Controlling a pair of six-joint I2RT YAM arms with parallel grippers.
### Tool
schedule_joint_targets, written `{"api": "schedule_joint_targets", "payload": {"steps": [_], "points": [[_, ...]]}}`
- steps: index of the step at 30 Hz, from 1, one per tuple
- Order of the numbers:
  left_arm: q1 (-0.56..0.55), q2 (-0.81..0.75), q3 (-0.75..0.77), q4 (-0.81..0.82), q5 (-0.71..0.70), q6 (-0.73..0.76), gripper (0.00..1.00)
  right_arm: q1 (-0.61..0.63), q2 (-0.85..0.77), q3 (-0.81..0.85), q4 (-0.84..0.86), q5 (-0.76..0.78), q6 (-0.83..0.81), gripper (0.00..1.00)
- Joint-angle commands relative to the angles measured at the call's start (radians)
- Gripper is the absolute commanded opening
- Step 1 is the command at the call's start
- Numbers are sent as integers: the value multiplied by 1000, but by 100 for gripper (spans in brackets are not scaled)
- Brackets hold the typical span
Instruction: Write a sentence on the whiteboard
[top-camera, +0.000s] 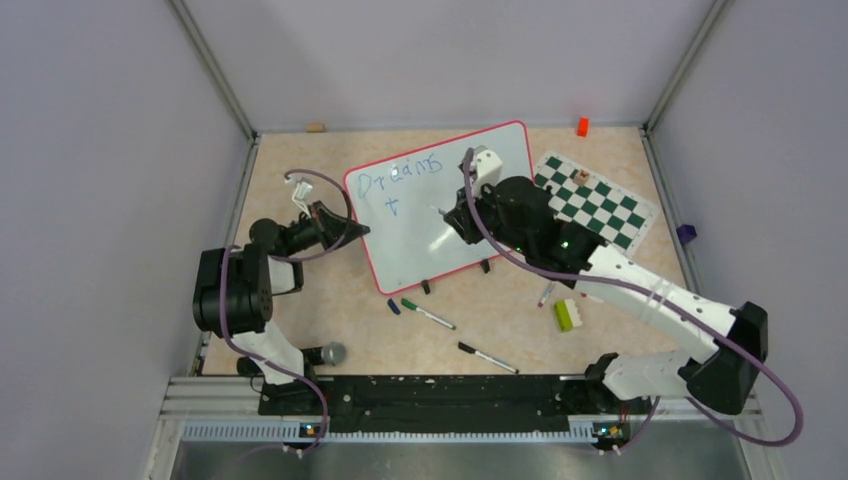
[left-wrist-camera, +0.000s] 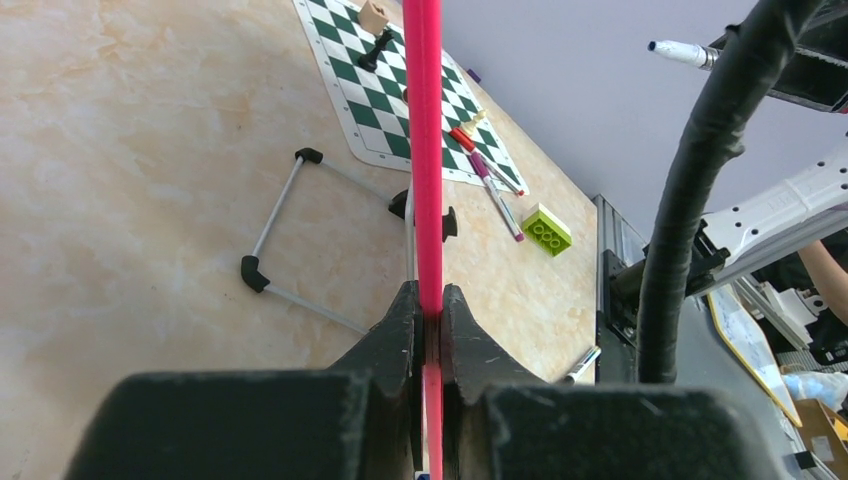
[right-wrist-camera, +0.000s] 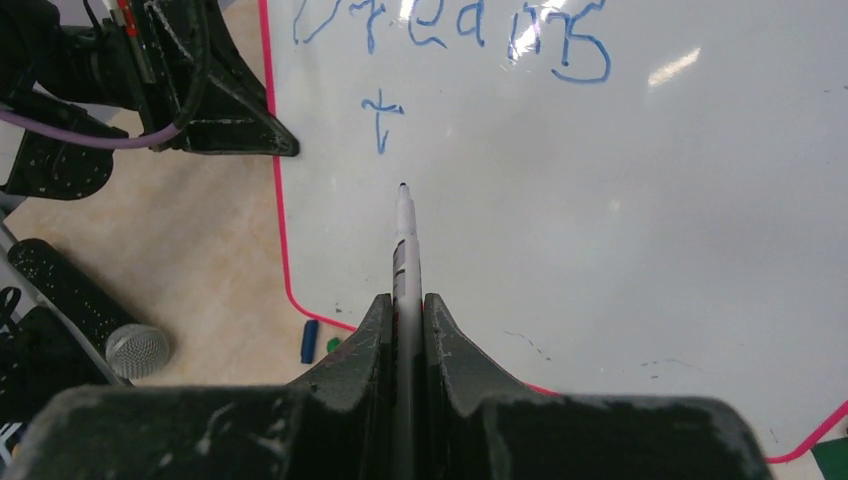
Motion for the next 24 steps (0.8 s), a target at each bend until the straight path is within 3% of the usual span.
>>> {"api": "schedule_joint_targets", "payload": {"steps": [1, 19, 24], "points": [[-9, -11, 38, 133, 7, 49, 0, 69, 102, 141, -65, 143, -7, 0], [-53, 9, 52, 135, 42, 28, 0, 126, 296, 320, -90, 196, -22, 0], [-48, -49, 48, 14, 60, 99, 0, 131, 347, 380, -142, 243, -44, 0]]}}
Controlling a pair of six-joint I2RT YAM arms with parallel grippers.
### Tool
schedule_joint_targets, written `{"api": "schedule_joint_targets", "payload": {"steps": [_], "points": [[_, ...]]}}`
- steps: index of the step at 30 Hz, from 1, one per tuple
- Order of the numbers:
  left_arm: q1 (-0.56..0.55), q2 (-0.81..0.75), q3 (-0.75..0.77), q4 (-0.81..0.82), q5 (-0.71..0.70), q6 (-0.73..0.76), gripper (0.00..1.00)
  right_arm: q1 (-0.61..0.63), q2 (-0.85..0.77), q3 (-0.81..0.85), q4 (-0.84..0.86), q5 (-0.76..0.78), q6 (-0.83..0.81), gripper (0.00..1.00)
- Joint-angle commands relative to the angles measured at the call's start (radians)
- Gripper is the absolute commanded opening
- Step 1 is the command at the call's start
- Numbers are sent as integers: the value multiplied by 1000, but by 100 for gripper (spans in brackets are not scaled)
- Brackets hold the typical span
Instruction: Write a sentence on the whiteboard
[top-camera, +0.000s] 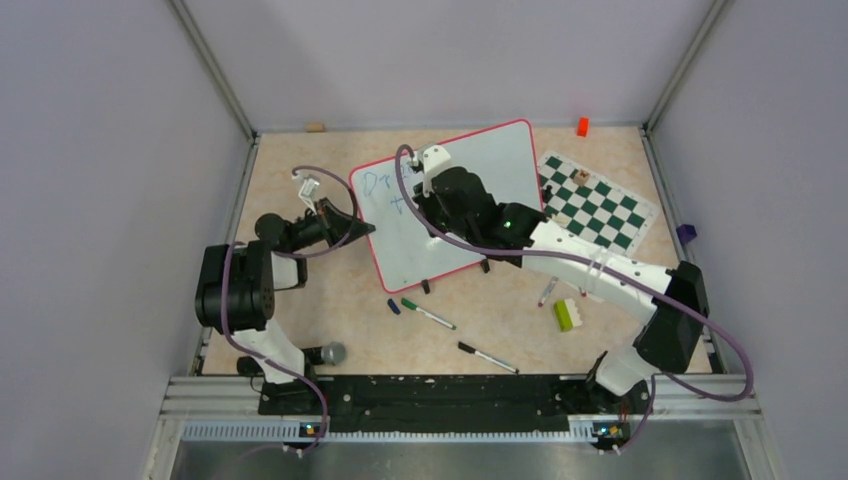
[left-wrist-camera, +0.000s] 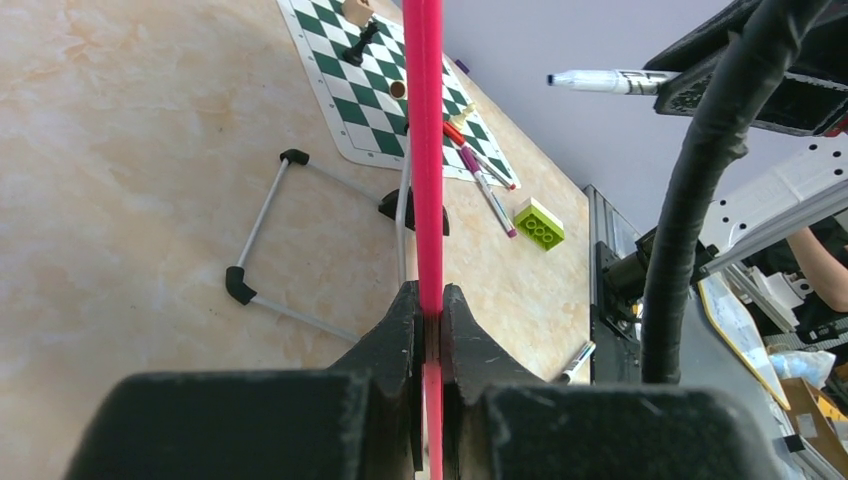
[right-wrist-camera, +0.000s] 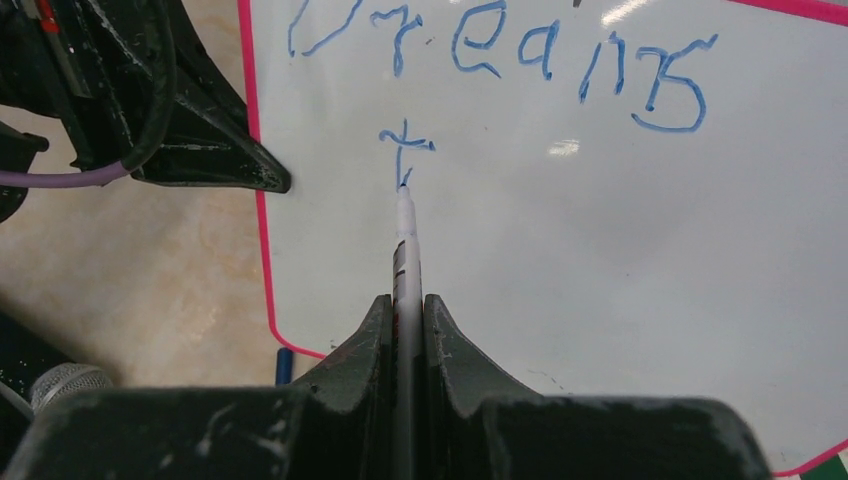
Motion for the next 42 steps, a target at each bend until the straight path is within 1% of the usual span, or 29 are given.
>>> {"api": "schedule_joint_targets", "payload": {"steps": [1, 3, 5, 7, 10, 11, 15, 22, 28, 29, 31, 33, 34, 37, 39, 42], "points": [[-4, -100, 8, -34, 57, 160, 0, 16, 33, 94, -25, 57, -33, 0], [-2, -155, 6, -222, 35, 307, 0, 16, 47, 109, -30, 67, -44, 0], [-6, -224, 20, -495, -13, 495, 0, 16, 59, 123, -39, 84, -54, 0], [-32, -278, 43, -743, -75, 652, 0, 16, 64, 122, -44, 97, -64, 0], [-86, -296, 97, -949, -123, 801, 0, 16, 49, 94, -41, 106, -73, 0], [-95, -289, 117, -998, -133, 821, 0, 16, 38, 80, -36, 104, -74, 0], [-99, -236, 169, -1046, -115, 824, 0, 16, 4, 41, -20, 87, -82, 0], [-91, -227, 176, -1055, -127, 815, 0, 16, -40, -18, 0, 99, -81, 0], [-41, -241, 116, -902, -117, 703, 0, 15, -41, -23, -2, 142, -95, 0], [-37, -242, 112, -901, -106, 702, 0, 16, -43, -20, -3, 146, -97, 0], [-32, -252, 117, -945, -104, 733, 0, 16, -48, -14, -3, 150, -97, 0], [-30, -273, 151, -1132, -162, 846, 0, 17, -55, -11, -2, 147, -98, 0], [-31, -283, 161, -1176, -175, 878, 0, 17, -60, -9, -3, 146, -101, 0], [-31, -296, 157, -1202, -182, 901, 0, 17, -63, -2, -8, 147, -110, 0], [-31, -307, 167, -1258, -209, 942, 0, 17, -61, -1, -8, 149, -115, 0], [-32, -311, 161, -1259, -204, 944, 0, 17, -46, 14, -8, 142, -120, 0]]}}
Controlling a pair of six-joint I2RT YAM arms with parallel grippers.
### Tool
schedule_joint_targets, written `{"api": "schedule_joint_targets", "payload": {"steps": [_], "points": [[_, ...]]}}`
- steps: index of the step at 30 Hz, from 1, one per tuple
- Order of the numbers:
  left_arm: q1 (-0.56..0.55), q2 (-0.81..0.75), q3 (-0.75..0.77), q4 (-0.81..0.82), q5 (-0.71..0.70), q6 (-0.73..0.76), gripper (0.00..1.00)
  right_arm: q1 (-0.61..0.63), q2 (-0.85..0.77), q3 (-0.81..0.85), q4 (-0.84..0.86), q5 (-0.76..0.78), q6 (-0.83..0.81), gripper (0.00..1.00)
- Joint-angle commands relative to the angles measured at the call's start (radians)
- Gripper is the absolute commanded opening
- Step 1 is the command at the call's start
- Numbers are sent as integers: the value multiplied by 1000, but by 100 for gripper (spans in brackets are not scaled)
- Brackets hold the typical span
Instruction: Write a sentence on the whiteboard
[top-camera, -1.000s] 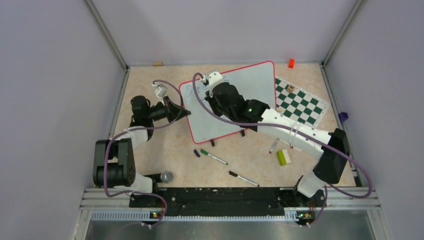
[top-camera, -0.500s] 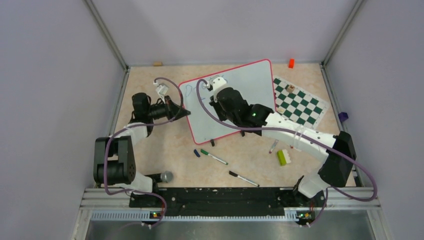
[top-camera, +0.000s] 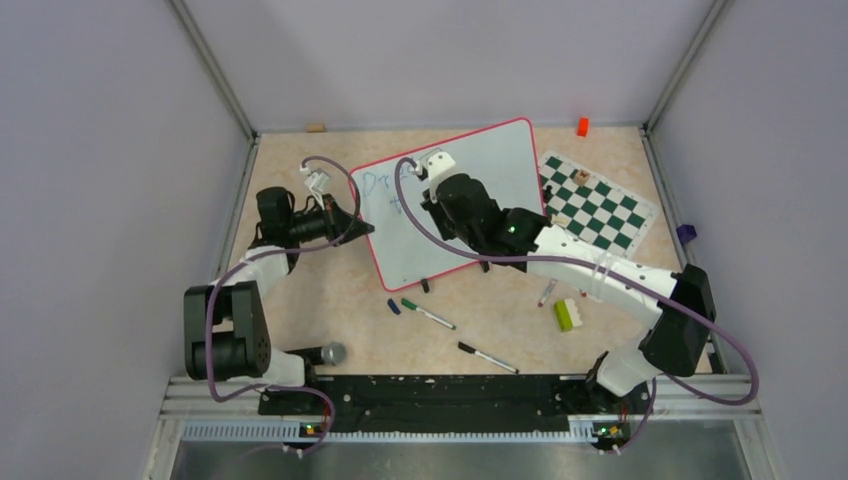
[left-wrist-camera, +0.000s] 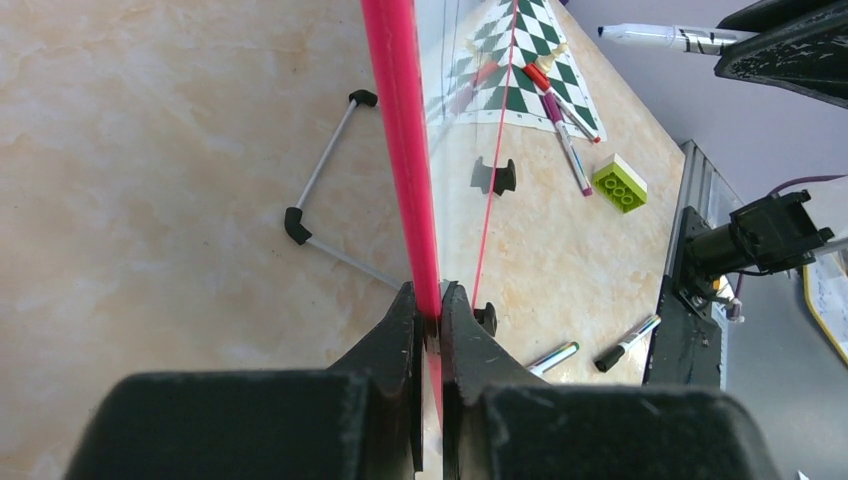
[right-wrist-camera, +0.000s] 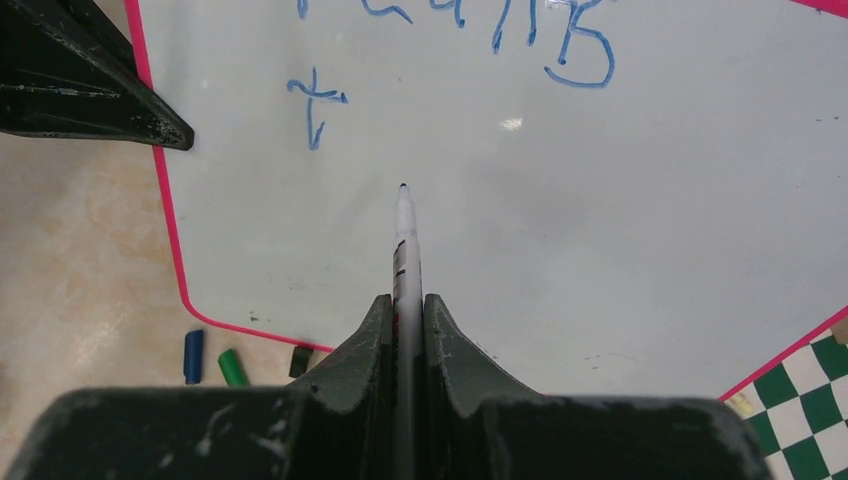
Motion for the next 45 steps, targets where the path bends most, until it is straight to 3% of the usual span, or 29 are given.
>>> {"api": "schedule_joint_targets", "payload": {"steps": [1, 5, 20, 45], "points": [[-2, -9, -3, -62, -53, 183, 0, 12, -18, 57, 28, 9, -19, 0], [-1, 36, 8, -12, -6, 124, 0, 12, 13, 97, 20, -1, -16, 0], [0, 22, -5, 7, -64, 97, 0, 13, 89, 166, 7, -51, -3, 0], [-3, 12, -17, 18, -64, 97, 0, 12, 201, 261, -66, 22, 4, 0]]}}
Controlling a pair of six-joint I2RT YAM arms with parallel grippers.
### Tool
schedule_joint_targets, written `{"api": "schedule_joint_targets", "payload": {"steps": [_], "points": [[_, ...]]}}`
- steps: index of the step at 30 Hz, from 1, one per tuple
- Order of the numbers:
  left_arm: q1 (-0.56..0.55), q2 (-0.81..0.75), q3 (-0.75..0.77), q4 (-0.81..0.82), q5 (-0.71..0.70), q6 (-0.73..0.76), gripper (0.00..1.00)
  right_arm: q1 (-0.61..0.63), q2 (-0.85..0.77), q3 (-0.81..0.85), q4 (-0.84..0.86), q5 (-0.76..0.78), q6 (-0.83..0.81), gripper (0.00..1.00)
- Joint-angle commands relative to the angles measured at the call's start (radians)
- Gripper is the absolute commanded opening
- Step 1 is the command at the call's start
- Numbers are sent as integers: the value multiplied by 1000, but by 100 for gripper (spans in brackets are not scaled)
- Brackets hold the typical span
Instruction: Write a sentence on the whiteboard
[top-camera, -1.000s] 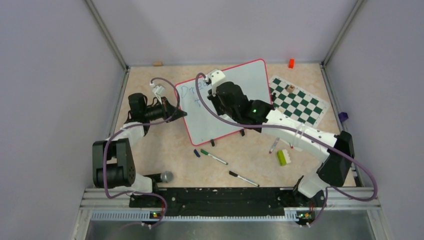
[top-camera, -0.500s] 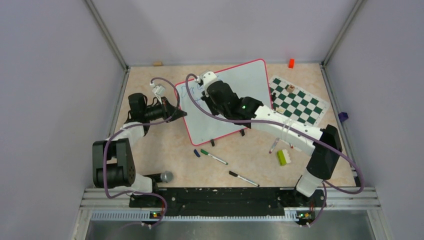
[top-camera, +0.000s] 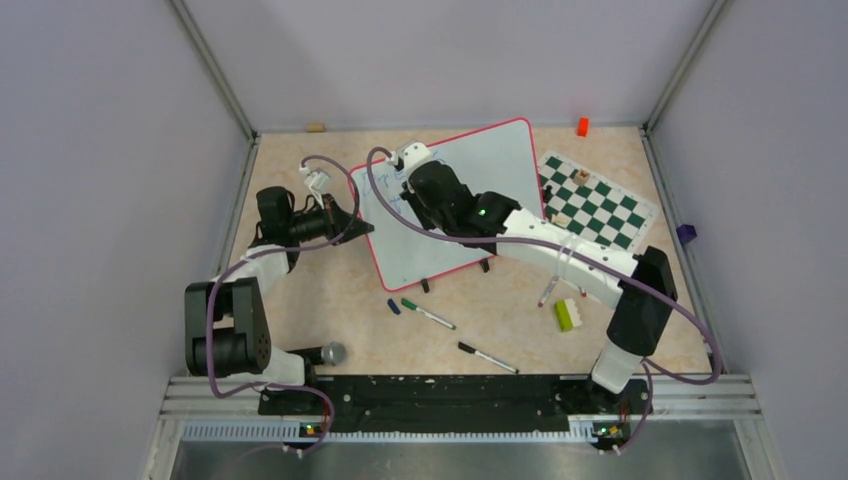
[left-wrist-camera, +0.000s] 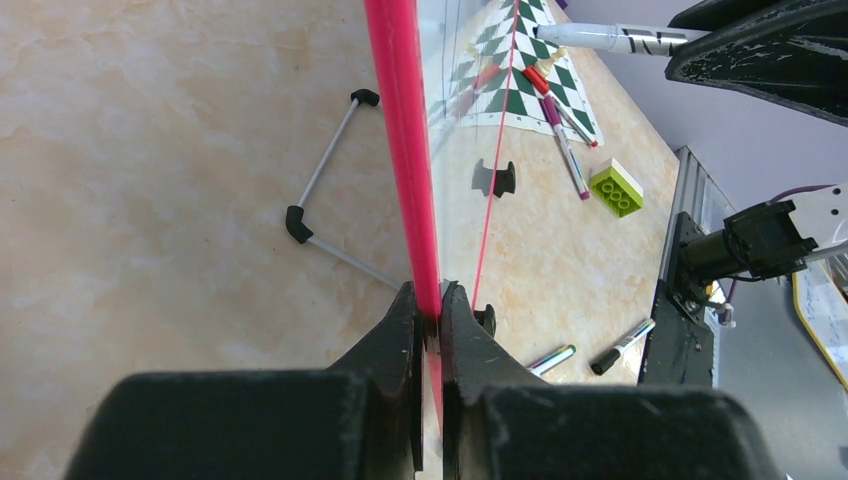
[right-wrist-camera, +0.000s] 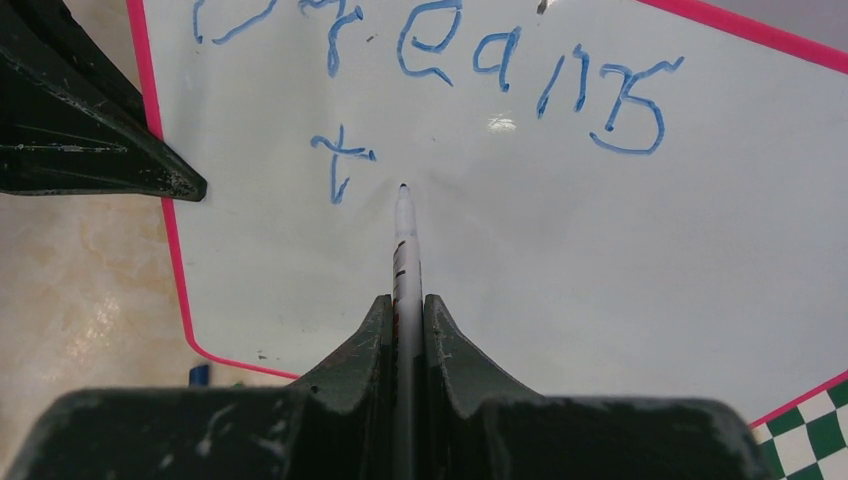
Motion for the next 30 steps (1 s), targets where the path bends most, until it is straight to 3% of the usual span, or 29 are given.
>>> {"api": "schedule_joint_targets", "payload": {"steps": [1, 30], "points": [[-6, -5, -23, 14, -66, 114, 0, 13, 20, 58, 13, 19, 9, 0], [-6, -5, -27, 18, -67, 111, 0, 12, 92, 120, -5, 9, -8, 0]]}}
